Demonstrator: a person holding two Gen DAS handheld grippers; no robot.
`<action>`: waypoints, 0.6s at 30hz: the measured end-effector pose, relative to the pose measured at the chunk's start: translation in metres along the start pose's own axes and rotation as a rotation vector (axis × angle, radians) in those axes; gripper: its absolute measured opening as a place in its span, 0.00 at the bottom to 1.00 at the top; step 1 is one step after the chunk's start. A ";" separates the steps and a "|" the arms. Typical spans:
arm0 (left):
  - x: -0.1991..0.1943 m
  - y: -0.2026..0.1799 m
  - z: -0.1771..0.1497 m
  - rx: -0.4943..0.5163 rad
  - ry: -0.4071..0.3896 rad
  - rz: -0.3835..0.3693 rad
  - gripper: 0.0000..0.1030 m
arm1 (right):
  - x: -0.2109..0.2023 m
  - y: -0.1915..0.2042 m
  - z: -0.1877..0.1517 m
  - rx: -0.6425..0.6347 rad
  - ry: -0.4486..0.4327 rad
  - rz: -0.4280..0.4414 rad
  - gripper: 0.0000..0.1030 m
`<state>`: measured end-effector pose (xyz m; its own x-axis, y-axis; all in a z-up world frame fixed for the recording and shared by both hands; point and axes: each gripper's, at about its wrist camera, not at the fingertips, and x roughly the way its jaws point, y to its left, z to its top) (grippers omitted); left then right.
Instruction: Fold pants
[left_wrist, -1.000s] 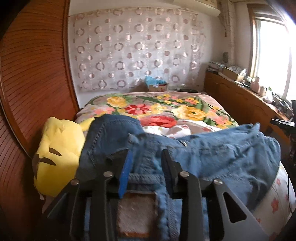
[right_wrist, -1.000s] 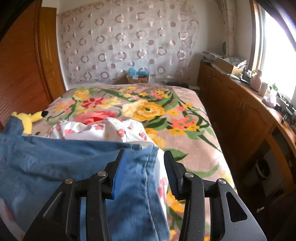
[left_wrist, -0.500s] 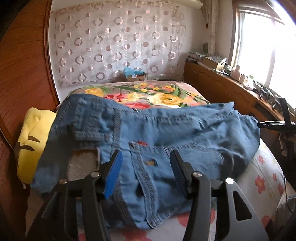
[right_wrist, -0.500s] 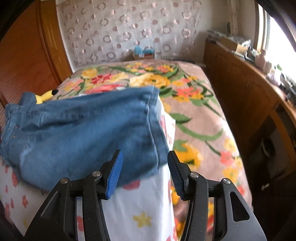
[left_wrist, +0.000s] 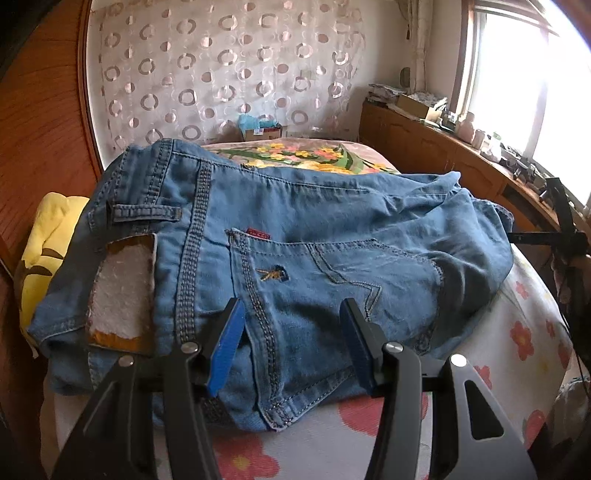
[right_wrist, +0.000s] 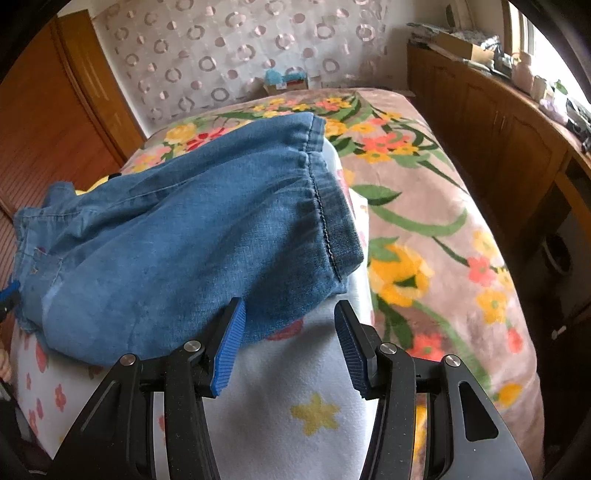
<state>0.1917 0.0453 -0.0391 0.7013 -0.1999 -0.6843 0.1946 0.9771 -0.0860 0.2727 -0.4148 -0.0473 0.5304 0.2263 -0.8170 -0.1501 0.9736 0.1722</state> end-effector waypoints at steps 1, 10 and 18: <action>0.000 0.000 0.000 0.003 0.002 0.001 0.51 | 0.001 0.000 0.001 0.001 -0.004 -0.002 0.50; 0.002 0.001 -0.003 0.008 0.007 0.001 0.51 | 0.009 0.006 0.014 -0.011 -0.007 -0.031 0.50; -0.004 0.004 -0.006 0.002 -0.002 -0.001 0.51 | 0.012 0.012 0.014 -0.072 -0.024 -0.070 0.18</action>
<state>0.1851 0.0510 -0.0409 0.7027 -0.2007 -0.6826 0.1967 0.9768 -0.0847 0.2890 -0.3998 -0.0479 0.5610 0.1592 -0.8123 -0.1715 0.9824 0.0741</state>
